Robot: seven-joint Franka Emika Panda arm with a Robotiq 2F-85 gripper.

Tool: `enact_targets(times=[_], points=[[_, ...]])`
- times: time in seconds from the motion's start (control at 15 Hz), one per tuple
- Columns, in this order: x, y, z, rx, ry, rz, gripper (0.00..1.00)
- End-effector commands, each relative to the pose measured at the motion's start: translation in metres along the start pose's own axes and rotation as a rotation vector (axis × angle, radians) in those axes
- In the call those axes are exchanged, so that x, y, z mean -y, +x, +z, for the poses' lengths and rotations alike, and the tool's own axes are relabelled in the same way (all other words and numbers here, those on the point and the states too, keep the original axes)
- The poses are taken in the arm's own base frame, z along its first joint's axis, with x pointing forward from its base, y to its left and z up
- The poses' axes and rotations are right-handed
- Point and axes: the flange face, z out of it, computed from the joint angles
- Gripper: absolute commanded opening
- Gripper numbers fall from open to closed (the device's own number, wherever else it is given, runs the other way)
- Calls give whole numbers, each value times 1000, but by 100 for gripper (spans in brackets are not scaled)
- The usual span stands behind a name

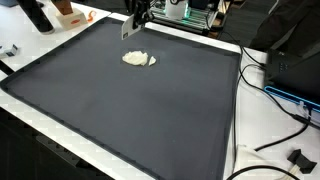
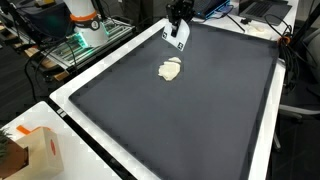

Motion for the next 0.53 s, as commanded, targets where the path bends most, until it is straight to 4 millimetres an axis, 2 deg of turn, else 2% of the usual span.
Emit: enact_targets(times=[0.0, 0.47], points=[[-14, -11, -7, -8, 68, -54, 1], [-24, -17, -17, -43, 122, -145, 1]])
